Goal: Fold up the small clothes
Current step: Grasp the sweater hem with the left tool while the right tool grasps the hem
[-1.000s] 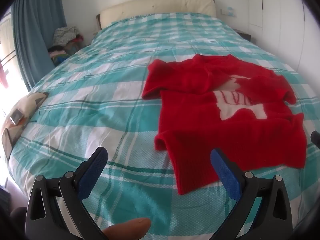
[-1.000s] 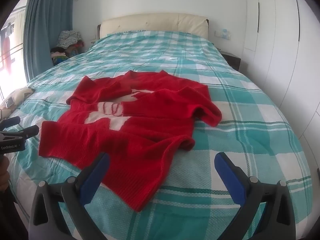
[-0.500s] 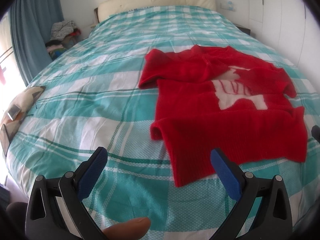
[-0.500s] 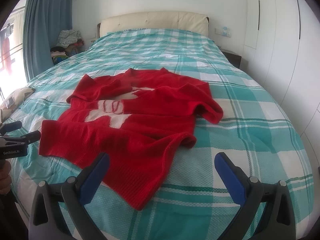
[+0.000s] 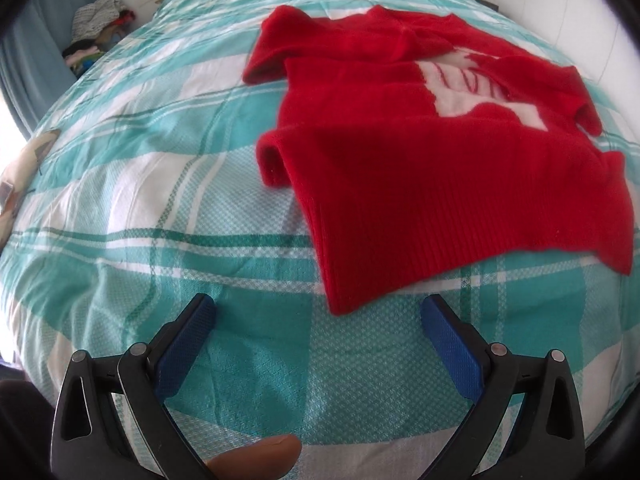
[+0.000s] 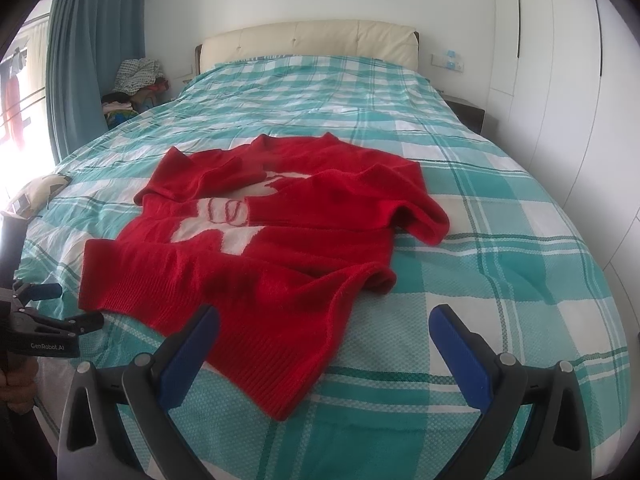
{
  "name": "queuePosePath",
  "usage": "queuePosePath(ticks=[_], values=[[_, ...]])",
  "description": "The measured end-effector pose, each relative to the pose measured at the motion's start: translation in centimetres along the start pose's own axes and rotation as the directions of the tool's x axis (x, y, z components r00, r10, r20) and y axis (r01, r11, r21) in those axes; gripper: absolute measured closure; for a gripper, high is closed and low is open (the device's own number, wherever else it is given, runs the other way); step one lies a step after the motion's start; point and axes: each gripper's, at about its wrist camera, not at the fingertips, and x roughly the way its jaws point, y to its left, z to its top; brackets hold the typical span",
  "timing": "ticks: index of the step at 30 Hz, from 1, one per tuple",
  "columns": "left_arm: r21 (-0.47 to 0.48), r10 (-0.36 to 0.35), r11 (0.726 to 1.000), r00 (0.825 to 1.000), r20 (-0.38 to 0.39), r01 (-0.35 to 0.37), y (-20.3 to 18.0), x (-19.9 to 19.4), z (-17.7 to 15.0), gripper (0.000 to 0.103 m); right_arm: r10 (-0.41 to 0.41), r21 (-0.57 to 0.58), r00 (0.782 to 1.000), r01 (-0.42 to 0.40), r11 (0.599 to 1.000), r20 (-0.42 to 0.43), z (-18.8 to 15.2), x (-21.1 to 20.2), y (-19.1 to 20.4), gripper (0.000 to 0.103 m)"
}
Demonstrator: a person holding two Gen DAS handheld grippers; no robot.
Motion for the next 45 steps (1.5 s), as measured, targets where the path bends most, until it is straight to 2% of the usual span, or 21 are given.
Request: queuePosePath(ticks=[6,15,24,30,35,37,38,41,43,45], values=[[0.007,0.007,1.000,1.000,0.002,-0.007,-0.2,0.1,-0.5,0.000,0.001,0.010,1.000,-0.001,1.000,0.004,0.0,-0.1,0.0,0.000],[-0.026,-0.058,0.998,0.998,-0.020,0.058,0.8,0.3,-0.7,0.000,-0.003,0.022,1.000,0.003,1.000,-0.003,-0.1,0.1,-0.5,0.000],[-0.045,-0.069,0.997,0.997,-0.031,0.068,1.3,0.5,-0.5,0.000,-0.003,0.025,1.000,0.003,1.000,-0.007,-0.1,0.3,-0.8,0.000],[-0.040,-0.080,0.996,0.997,-0.021,0.079,1.8,0.7,-0.4,0.000,-0.001,0.028,1.000,0.001,1.000,-0.009,-0.2,0.4,-0.9,0.000],[0.005,-0.093,0.996,0.994,-0.048,0.093,1.6,0.6,-0.1,0.000,0.014,0.033,1.000,-0.014,0.999,-0.009,-0.2,0.4,-1.0,0.000],[0.009,-0.136,0.991,0.988,-0.070,0.137,2.3,0.3,0.4,0.000,0.020,0.038,1.000,-0.019,0.999,-0.006,-0.4,0.1,-1.2,0.000],[-0.013,-0.159,0.987,0.986,-0.057,0.159,3.1,-0.2,0.5,0.000,0.013,0.041,1.000,-0.013,0.999,-0.003,-0.7,-0.1,-1.4,0.000],[-0.137,-0.218,0.966,0.975,0.034,0.221,6.7,-1.7,0.7,0.000,-0.001,0.073,1.000,0.002,0.997,-0.012,-1.9,-1.0,-2.3,0.000],[-0.220,-0.299,0.924,0.950,0.091,0.312,8.7,-2.2,0.8,0.000,0.009,0.105,1.000,-0.006,0.994,-0.028,-2.7,-1.3,-2.9,0.000],[-0.278,-0.400,0.868,0.911,0.101,0.412,9.3,-1.8,1.1,0.000,0.018,0.120,0.998,-0.011,0.993,-0.055,-3.1,-1.1,-3.3,0.000]])
